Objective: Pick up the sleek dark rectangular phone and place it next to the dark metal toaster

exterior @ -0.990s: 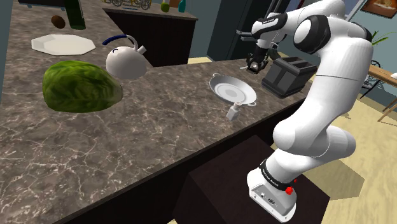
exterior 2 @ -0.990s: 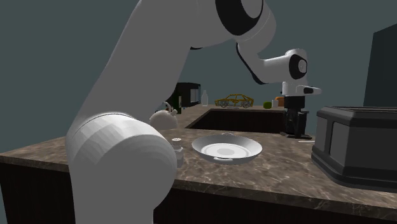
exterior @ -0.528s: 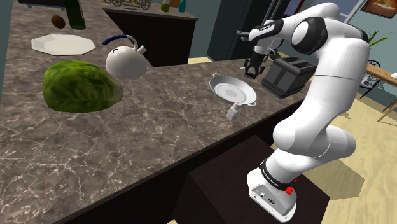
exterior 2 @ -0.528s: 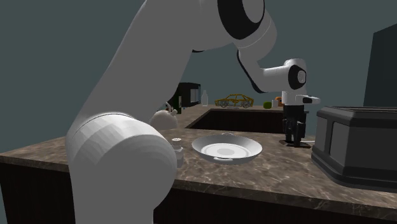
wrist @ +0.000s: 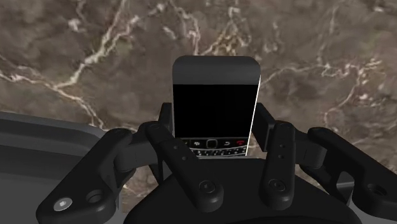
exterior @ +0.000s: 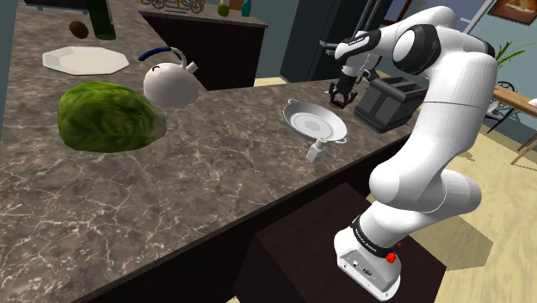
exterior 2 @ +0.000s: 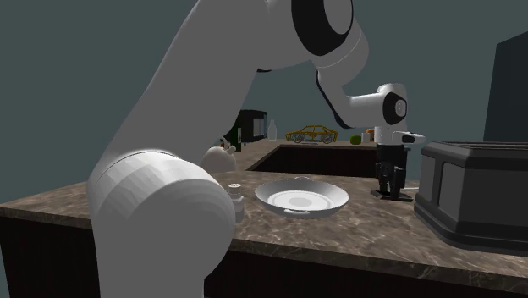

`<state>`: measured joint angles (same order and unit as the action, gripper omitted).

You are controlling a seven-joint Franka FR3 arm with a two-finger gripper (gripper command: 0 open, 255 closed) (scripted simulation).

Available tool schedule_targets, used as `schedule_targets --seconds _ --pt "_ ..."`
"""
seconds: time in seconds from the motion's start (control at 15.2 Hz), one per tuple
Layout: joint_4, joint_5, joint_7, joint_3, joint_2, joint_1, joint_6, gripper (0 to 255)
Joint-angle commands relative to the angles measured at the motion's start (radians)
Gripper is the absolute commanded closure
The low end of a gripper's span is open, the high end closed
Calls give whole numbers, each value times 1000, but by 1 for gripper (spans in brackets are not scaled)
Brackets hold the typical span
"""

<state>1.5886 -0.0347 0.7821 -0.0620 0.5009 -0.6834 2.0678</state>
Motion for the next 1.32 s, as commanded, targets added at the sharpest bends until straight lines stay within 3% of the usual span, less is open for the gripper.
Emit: schedule_targets --seconds 0.0,0.07,0.13,0.46,0.73,1.25 --pt "0 0 0 0 0 0 0 255" --pt "0 0 0 0 0 0 0 255" --pt "0 0 0 0 0 0 0 0" --pt "0 0 0 0 0 0 0 0" --pt "-69 -1 0 0 -40 4 -108 0" --pt "-69 -1 0 0 -40 4 -108 0"
